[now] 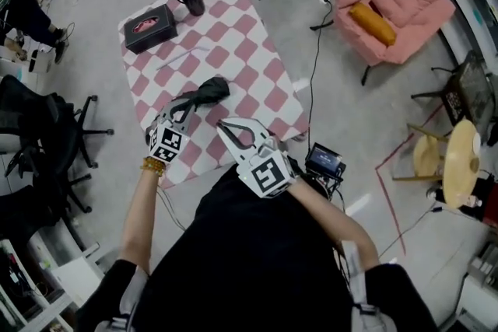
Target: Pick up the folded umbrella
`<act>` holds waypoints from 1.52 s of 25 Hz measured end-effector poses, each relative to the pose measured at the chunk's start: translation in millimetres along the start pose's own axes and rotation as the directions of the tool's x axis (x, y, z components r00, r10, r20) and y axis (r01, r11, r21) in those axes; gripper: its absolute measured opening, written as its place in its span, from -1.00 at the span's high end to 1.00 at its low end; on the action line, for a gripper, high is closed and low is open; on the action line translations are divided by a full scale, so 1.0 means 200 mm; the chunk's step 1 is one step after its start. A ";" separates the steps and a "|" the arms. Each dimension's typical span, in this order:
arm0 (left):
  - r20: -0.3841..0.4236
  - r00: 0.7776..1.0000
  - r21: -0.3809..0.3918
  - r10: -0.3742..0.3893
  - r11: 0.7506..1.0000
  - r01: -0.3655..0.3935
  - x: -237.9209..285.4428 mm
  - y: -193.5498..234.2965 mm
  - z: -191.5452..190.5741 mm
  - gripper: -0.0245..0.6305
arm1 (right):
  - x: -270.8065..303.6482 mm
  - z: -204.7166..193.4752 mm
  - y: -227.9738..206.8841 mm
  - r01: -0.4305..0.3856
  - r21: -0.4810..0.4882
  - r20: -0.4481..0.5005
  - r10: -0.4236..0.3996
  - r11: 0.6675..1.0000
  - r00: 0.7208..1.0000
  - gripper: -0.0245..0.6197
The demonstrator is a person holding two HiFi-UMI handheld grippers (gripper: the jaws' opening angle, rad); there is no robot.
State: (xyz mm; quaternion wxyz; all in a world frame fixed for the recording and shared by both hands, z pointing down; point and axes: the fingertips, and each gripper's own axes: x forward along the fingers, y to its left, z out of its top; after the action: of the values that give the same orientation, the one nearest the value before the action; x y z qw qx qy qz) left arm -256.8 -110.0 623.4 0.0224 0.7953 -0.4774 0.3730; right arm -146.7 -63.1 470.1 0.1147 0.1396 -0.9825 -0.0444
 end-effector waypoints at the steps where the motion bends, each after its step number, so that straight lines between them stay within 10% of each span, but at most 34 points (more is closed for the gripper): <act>1: -0.011 1.000 0.019 -0.027 0.999 0.028 0.03 -0.01 -0.03 0.87 | 0.00 -0.01 0.00 0.008 -0.002 -0.007 -0.008 1.000 1.000 0.87; 16: -0.286 0.923 0.238 -0.259 0.914 0.330 0.35 -0.03 -0.34 0.35 | -0.01 -0.06 -0.10 0.148 0.024 -0.035 -0.148 0.989 0.988 0.87; 30: -0.437 0.791 0.136 -0.428 0.838 0.529 0.51 -0.10 -0.46 0.23 | 0.00 -0.08 -0.19 0.203 0.038 -0.041 -0.201 0.978 0.979 0.87; 38: -0.458 0.769 0.117 -0.446 0.827 0.549 0.53 -0.12 -0.48 0.22 | 0.00 -0.10 -0.21 0.212 0.046 -0.048 -0.210 0.976 0.977 0.87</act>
State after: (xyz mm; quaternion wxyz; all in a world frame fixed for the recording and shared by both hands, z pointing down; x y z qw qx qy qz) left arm -265.6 -138.0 765.7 0.1230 0.7933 -0.1823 0.5678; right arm -131.7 -104.0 484.5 0.1268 0.2468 -0.9603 -0.0285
